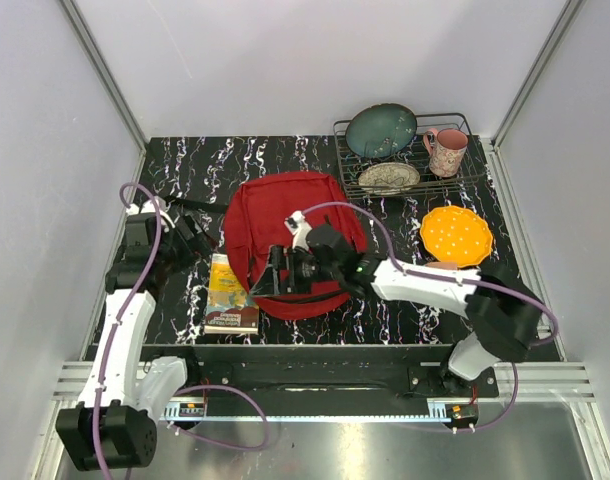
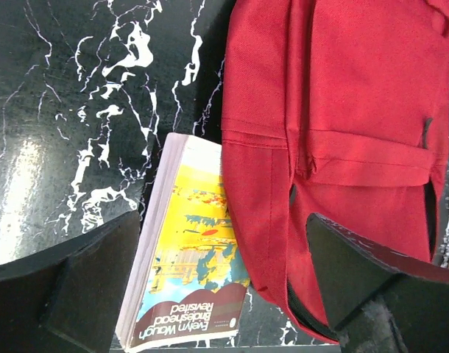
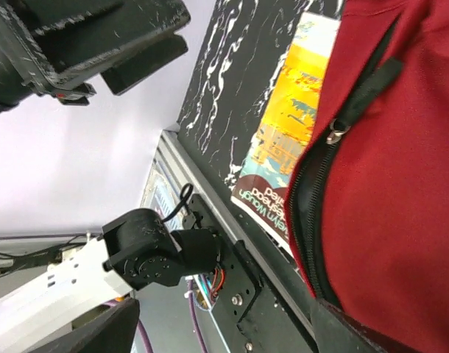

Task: Pack the student bag
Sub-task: Place the book in the student bag, then adjust the student bag at the center of the board.

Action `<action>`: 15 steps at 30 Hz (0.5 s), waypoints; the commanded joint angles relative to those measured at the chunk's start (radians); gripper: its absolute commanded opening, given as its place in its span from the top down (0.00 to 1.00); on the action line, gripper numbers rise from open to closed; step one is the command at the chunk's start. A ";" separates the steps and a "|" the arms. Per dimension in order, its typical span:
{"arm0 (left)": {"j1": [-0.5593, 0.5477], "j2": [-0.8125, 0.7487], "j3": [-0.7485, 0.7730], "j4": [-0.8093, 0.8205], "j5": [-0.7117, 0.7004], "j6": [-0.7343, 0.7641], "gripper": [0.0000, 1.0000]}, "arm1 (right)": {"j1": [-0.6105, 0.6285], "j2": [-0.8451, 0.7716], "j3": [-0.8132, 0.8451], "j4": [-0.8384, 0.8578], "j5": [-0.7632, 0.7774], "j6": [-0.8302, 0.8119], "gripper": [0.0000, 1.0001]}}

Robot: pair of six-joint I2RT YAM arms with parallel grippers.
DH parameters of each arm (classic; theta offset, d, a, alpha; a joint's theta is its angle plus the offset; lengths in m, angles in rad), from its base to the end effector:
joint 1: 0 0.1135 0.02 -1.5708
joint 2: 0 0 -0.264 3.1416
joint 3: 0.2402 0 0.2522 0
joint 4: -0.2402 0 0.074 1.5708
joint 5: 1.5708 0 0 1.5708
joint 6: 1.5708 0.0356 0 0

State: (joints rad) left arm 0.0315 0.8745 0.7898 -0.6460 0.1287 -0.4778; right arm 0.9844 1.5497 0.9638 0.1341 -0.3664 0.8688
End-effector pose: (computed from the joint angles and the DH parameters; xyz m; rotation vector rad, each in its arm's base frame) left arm 0.1813 0.0011 0.2822 -0.5203 2.2644 -0.3755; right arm 0.1821 0.2971 0.2452 -0.4066 2.3225 1.4334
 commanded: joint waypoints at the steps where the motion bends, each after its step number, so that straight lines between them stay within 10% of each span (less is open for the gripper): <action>1: 0.080 0.012 -0.011 0.023 0.178 -0.018 0.01 | 0.005 0.108 0.099 0.062 -0.161 -0.028 0.00; 5: 0.136 0.023 -0.029 0.032 0.235 -0.015 0.01 | 0.023 0.223 0.265 -0.244 0.055 -0.175 0.00; 15: 0.143 0.032 -0.093 0.055 0.154 0.008 0.01 | 0.002 0.285 0.239 -0.326 0.225 -0.093 0.00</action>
State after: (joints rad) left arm 0.1680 0.9005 0.7158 -0.6350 0.2935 -0.4824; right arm 1.0004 1.8221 1.2182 -0.1295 -0.2642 0.7464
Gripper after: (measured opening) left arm 0.988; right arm 0.994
